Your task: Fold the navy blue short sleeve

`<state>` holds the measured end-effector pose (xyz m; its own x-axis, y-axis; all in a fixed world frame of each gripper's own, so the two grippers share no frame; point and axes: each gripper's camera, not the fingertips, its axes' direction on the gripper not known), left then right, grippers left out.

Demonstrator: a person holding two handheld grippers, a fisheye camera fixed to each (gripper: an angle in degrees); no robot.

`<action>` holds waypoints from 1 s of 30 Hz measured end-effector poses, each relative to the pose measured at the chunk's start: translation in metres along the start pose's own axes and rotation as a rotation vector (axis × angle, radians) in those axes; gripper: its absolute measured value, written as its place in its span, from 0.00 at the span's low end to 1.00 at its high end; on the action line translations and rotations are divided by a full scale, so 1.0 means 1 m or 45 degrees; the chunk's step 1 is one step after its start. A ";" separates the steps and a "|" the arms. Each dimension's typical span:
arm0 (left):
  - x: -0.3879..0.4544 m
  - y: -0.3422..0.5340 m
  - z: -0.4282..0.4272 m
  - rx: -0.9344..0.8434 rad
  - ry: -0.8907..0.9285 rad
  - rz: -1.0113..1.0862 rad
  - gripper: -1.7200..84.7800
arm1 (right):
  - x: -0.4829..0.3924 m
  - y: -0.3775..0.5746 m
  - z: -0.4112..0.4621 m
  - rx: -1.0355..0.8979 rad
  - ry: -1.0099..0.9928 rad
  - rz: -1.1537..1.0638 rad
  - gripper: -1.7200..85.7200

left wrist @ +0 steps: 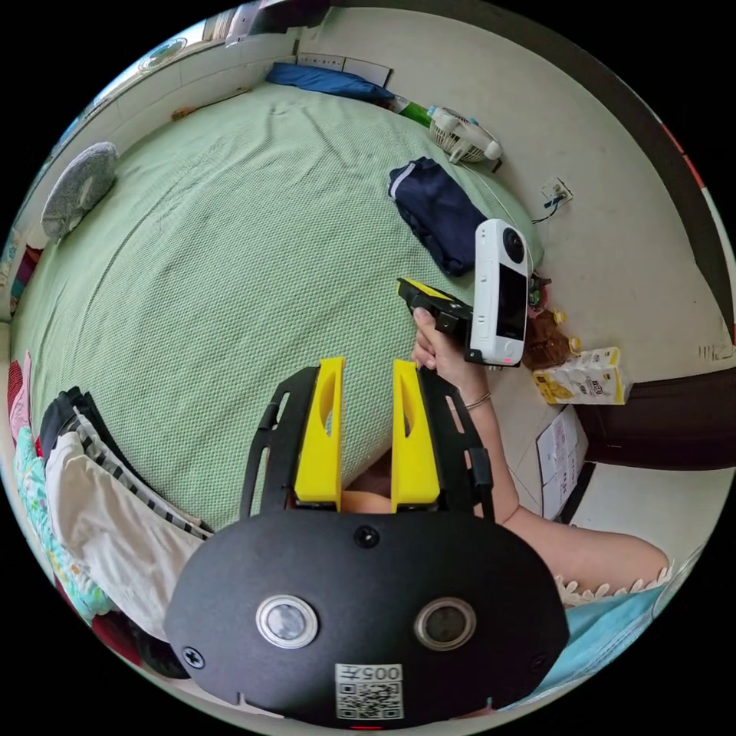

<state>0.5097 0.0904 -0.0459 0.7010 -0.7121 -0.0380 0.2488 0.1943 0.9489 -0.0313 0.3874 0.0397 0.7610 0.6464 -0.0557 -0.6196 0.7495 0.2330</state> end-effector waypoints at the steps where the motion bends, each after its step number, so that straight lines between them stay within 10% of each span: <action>1: -0.002 0.001 0.002 -0.004 -0.008 -0.001 0.14 | 0.000 0.000 0.000 0.002 0.005 0.002 0.01; 30: -0.092 0.024 0.119 0.027 0.309 -0.071 0.01 | 0.054 -0.035 0.048 0.346 0.360 -0.017 0.07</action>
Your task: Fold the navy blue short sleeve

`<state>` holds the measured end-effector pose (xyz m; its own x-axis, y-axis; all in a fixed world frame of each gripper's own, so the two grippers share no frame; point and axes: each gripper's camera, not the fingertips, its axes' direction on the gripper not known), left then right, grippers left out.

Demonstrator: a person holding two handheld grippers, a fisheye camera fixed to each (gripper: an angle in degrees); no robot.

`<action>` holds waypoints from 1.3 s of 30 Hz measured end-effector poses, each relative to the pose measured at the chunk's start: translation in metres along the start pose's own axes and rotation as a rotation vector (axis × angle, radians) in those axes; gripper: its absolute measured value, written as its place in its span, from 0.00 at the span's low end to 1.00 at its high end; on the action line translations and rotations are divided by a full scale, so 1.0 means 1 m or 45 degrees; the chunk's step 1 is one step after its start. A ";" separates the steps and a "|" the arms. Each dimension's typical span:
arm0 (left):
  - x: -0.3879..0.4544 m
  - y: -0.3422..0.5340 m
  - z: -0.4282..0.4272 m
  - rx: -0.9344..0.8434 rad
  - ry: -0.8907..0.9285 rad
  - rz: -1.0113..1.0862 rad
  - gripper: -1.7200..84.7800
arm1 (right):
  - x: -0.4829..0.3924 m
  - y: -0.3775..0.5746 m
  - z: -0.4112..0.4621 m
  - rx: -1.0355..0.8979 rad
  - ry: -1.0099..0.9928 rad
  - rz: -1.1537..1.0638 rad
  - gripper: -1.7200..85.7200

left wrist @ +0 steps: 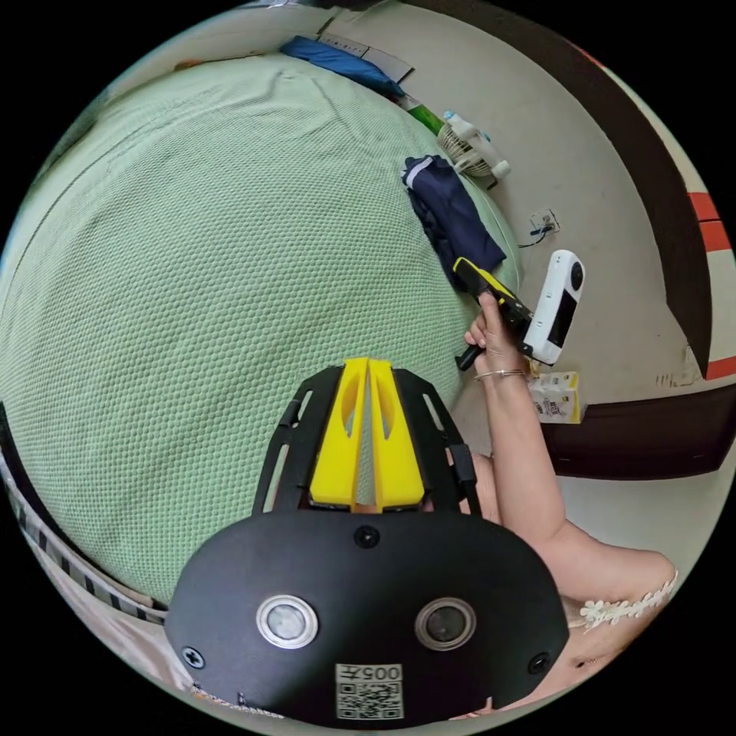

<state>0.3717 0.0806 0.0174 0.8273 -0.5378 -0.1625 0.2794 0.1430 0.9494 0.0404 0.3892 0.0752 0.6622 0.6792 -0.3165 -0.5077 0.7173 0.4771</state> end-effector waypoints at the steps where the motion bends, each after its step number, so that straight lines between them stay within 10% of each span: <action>1: 0.001 0.001 0.003 -0.018 -0.054 -0.003 0.01 | 0.001 -0.002 0.005 -0.026 -0.014 -0.006 0.07; 9: 0.005 0.020 0.007 -0.066 -0.187 -0.008 0.01 | 0.001 -0.010 0.005 -0.036 -0.079 -0.041 0.00; 25: -0.091 0.160 -0.122 0.270 -0.922 -0.788 0.02 | -0.156 0.111 -0.161 -0.261 -1.568 -1.282 0.05; 33: -0.105 0.188 -0.115 0.254 -0.763 -0.692 0.02 | -0.099 0.055 -0.161 0.039 -1.334 -1.086 0.11; 39: -0.083 0.171 -0.093 0.197 -0.761 -0.493 0.02 | -0.062 0.001 -0.108 -0.168 -1.368 -0.588 0.09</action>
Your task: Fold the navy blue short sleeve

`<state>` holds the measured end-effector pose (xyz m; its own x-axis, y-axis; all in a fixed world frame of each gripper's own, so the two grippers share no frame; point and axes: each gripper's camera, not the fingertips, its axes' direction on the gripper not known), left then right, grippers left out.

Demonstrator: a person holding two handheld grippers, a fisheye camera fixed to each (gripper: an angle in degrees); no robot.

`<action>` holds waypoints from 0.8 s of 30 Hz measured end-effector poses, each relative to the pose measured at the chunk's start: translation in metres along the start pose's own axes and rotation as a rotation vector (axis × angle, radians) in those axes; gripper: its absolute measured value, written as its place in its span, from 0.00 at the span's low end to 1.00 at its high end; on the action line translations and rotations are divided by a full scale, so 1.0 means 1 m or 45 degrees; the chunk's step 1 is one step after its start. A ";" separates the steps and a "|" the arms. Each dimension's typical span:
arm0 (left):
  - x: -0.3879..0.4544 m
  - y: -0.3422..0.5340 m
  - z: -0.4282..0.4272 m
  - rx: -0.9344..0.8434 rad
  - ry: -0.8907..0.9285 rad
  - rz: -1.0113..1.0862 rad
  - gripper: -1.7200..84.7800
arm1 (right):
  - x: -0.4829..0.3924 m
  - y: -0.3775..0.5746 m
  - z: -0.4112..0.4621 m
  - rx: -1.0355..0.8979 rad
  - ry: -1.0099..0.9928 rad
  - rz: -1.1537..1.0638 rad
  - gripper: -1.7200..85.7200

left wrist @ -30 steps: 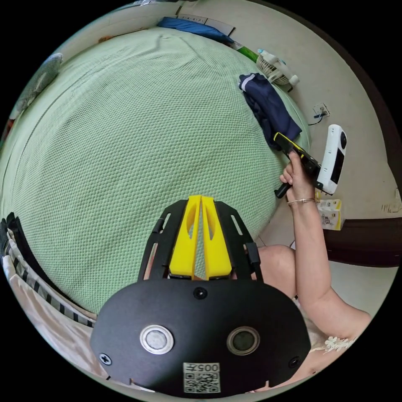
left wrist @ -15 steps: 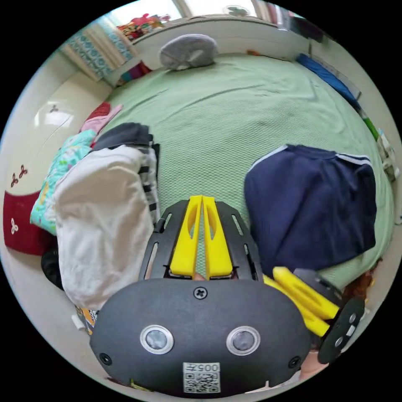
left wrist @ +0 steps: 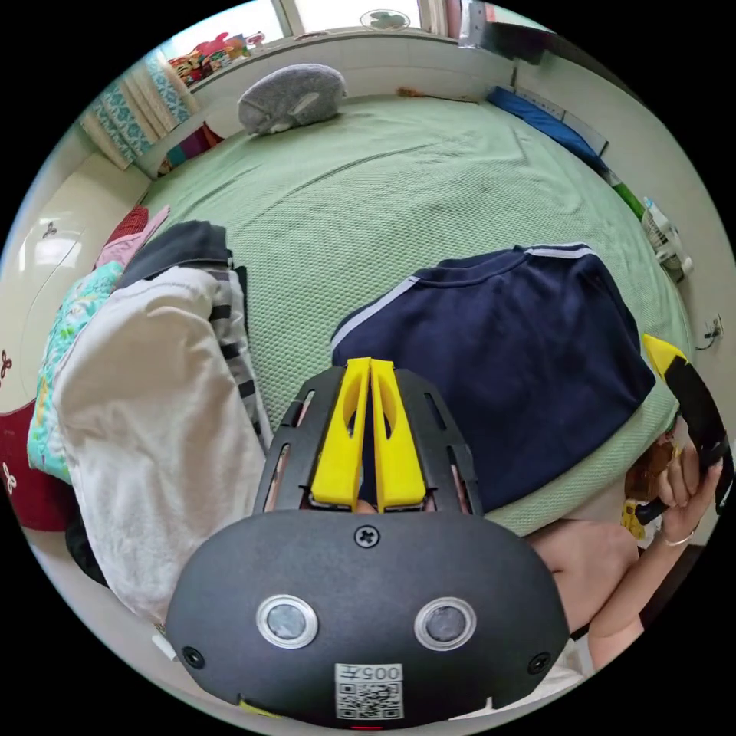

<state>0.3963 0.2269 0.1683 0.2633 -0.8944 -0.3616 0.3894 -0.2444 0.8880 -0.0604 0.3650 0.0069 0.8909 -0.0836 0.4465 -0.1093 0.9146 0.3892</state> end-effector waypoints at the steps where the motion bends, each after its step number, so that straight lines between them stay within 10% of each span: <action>1: 0.006 -0.002 0.005 -0.013 0.043 0.039 0.02 | 0.004 -0.002 0.001 0.001 -0.114 0.034 0.09; 24: -0.020 0.014 0.031 -0.066 0.106 0.079 0.02 | -0.103 -0.017 0.172 -0.513 0.380 -0.449 0.09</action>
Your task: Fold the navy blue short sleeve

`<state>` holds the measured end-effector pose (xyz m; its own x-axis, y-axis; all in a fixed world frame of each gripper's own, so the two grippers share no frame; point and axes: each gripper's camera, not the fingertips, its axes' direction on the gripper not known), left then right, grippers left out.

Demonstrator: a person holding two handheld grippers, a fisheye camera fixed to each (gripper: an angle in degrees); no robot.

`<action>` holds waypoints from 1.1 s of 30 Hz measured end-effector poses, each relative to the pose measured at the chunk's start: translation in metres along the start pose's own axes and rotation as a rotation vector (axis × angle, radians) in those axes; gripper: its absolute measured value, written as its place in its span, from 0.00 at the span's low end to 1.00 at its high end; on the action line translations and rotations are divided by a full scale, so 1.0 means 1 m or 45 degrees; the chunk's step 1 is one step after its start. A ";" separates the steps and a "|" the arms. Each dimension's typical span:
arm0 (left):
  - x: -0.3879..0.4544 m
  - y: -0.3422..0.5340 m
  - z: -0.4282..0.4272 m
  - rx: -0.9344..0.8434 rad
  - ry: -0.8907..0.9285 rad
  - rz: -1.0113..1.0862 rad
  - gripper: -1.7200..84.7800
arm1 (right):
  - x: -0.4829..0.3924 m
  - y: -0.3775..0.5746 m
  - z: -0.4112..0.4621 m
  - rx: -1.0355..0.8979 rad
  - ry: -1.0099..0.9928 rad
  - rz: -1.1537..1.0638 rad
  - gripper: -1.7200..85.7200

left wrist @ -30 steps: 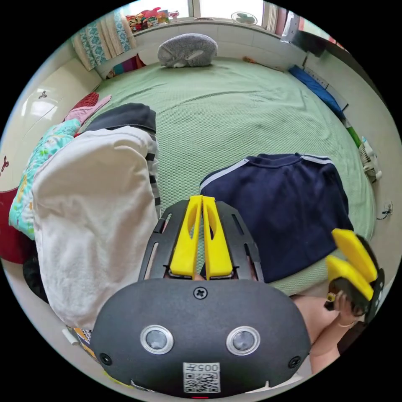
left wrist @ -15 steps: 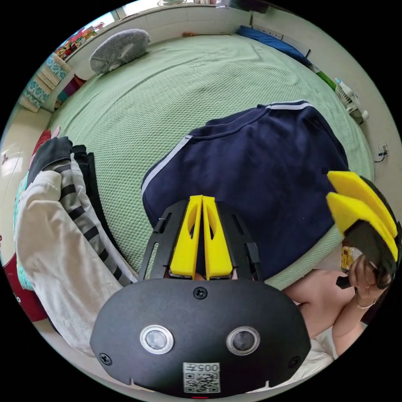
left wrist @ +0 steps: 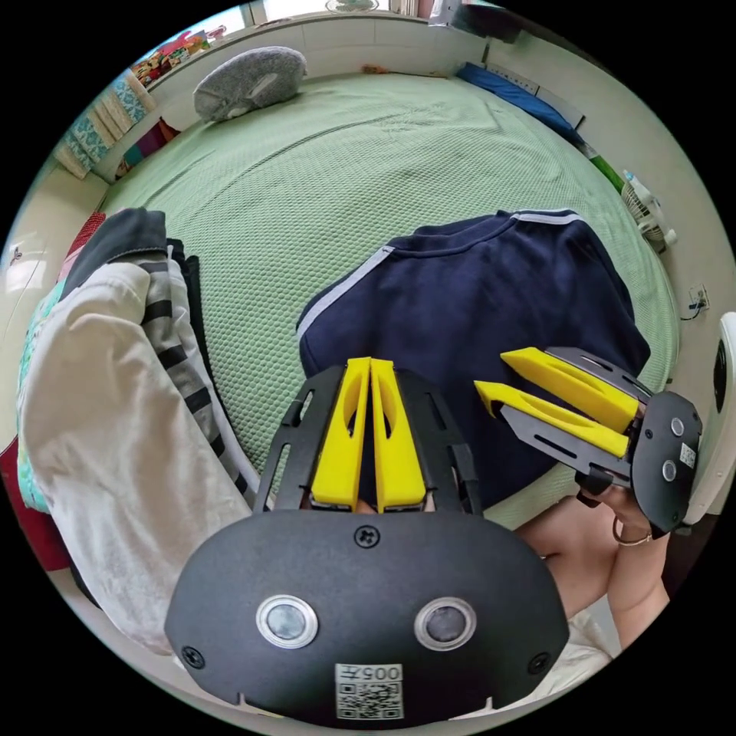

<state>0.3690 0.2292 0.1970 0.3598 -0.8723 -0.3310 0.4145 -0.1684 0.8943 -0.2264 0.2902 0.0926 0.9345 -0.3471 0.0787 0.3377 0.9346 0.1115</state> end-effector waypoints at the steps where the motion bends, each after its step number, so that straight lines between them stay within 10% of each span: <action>1: -0.006 0.002 -0.002 0.027 0.019 -0.016 0.02 | -0.005 -0.005 0.002 -0.006 -0.004 -0.007 0.10; 33: -0.057 0.019 0.006 0.182 0.064 0.028 0.03 | -0.035 -0.069 0.042 -0.092 0.037 -0.087 0.13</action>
<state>0.3512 0.2729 0.2347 0.4106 -0.8530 -0.3222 0.2841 -0.2161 0.9341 -0.2871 0.2346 0.1239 0.9115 -0.4089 0.0443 0.4071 0.9123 0.0441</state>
